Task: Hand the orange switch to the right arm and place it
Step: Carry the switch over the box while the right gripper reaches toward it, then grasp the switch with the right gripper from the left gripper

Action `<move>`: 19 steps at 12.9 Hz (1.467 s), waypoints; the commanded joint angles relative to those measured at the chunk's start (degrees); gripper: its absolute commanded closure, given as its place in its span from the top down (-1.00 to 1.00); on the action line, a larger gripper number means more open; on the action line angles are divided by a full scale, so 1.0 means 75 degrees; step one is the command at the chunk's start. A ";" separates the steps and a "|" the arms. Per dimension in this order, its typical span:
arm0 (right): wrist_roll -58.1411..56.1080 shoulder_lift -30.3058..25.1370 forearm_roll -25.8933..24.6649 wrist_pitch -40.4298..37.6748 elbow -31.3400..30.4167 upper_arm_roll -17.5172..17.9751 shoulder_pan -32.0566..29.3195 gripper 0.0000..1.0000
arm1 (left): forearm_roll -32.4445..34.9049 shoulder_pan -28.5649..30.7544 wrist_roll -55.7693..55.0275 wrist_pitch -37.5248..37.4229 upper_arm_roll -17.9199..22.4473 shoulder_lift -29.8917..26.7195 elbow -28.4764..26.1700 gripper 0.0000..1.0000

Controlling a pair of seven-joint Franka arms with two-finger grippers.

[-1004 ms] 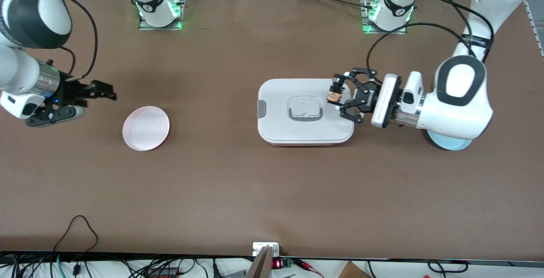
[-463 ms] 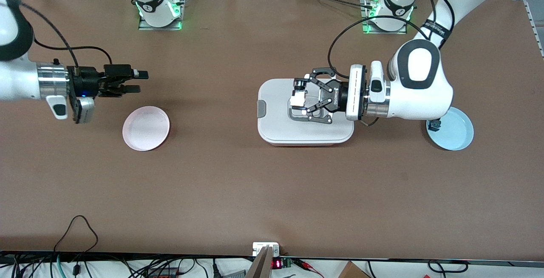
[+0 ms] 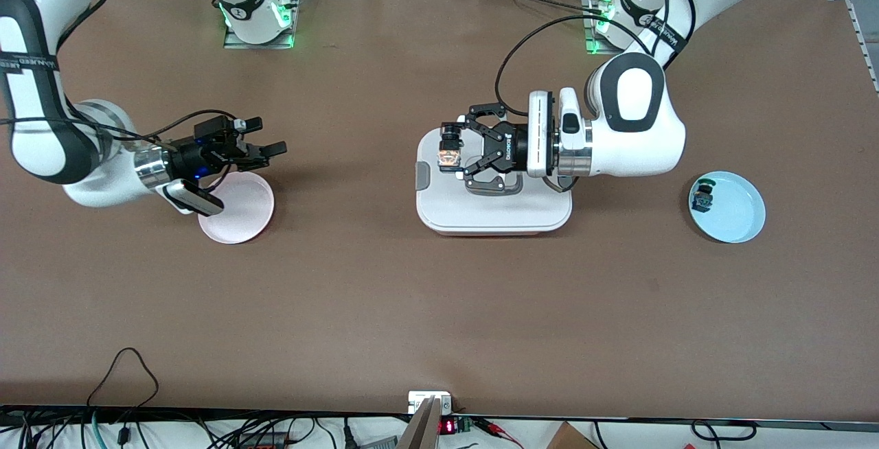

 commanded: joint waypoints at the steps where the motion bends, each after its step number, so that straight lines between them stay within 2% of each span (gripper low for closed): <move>1: -0.0138 -0.0299 0.1268 0.0133 -0.0482 0.0017 0.0553 1.00 | -0.0272 0.0015 0.0399 0.0100 -0.0062 0.0067 -0.0001 -0.89; 4: -0.0126 -0.0311 0.2346 0.1127 -0.0541 0.0017 0.1407 1.00 | -0.0272 0.0004 0.0387 0.0100 -0.0062 0.0079 -0.0012 -0.89; 7: -0.0137 -0.0346 0.3589 0.2614 -0.0390 0.0017 0.2521 1.00 | -0.0272 0.0004 0.0387 0.0100 -0.0062 0.0102 -0.0001 -0.88; 9: -0.0138 -0.0346 0.4095 0.3540 -0.0191 0.0017 0.3131 1.00 | -0.0272 0.0004 0.0387 0.0100 -0.0062 0.0114 -0.0001 -0.88; 14: -0.0126 -0.0311 0.4787 0.4890 0.0395 0.0017 0.4034 1.00 | -0.0272 0.0004 0.0387 0.0100 -0.0062 0.0114 -0.0001 -0.88; 19: -0.0149 -0.0264 0.4812 0.5091 0.0467 0.0005 0.4176 1.00 | -0.0284 0.0004 0.0387 0.0088 -0.0062 0.0126 -0.0012 -0.88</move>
